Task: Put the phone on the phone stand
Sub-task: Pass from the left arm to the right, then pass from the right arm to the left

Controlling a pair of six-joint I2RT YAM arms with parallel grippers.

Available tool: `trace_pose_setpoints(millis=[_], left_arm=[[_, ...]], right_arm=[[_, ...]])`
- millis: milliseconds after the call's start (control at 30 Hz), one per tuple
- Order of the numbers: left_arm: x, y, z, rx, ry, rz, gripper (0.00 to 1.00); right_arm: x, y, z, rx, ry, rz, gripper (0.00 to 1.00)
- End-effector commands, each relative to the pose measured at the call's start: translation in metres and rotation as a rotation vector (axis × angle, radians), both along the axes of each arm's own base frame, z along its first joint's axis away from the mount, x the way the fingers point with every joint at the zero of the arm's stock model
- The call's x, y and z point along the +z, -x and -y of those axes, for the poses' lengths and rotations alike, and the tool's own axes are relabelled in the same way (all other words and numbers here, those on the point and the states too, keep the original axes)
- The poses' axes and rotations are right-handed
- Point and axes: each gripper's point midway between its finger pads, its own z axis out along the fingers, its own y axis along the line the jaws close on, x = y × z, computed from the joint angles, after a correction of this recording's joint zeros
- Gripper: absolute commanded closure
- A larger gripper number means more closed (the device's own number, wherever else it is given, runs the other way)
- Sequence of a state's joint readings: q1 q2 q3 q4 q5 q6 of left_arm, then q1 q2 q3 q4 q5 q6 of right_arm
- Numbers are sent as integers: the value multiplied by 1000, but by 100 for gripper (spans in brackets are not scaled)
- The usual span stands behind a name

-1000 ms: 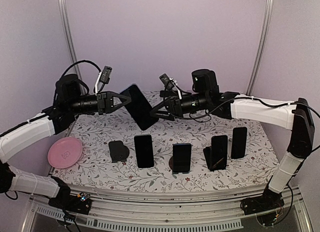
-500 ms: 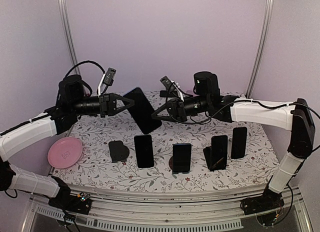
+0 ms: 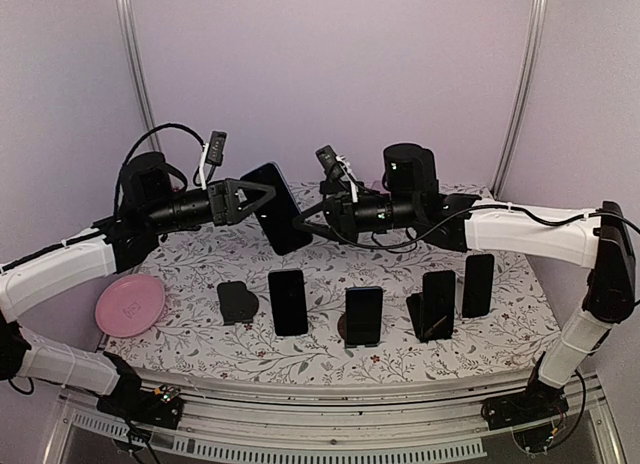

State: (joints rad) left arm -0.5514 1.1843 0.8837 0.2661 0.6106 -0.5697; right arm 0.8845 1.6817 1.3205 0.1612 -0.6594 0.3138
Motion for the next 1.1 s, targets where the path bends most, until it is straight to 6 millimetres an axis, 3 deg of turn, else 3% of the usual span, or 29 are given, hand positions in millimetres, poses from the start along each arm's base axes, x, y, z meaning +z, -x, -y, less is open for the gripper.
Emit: trace_pose_setpoints(millis=[0,367,633,1067], left_arm=[[-7,-19,-9,177,-11,-32,3],[7,-30,-21,346,18,-31,3],[13,-33,-17,354,49,-44,4],[14,-40,-16,380,66,-56,13]], right_arm=[[44,-7,1,-147,-77,142,98],[42,-30,-19,-391,46,279,98],[34,-34,-33,-454,117,342,98],[26,-34,-42,-526,192,408,98]])
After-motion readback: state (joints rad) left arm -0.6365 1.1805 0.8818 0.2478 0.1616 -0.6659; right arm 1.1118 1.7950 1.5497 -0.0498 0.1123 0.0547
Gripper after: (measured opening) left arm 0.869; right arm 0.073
